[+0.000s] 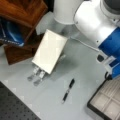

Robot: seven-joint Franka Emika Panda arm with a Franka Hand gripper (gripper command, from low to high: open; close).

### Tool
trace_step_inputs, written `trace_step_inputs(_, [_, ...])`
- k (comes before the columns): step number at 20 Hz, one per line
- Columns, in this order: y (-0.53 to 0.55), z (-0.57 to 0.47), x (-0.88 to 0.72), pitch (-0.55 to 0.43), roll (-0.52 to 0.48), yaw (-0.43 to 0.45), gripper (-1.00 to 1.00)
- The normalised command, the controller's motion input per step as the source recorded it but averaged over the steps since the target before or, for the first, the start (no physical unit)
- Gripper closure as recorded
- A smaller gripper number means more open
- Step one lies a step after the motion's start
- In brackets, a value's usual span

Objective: Open the box. Pick up the pen. Place the pen in the box. Pick up the book. Place the book on the shelf.

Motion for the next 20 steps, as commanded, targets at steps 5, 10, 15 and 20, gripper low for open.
trace_step_inputs(5, [0.21, -0.30, -0.39, -0.062, 0.067, -0.162, -1.00])
trace_step_inputs(10, [0.23, -0.33, -0.43, -0.072, 0.062, -0.198, -1.00])
trace_step_inputs(15, [0.24, -0.25, -0.34, -0.099, 0.080, -0.242, -1.00])
trace_step_inputs(20, [0.26, -0.16, -0.18, -0.094, 0.105, -0.295, -1.00])
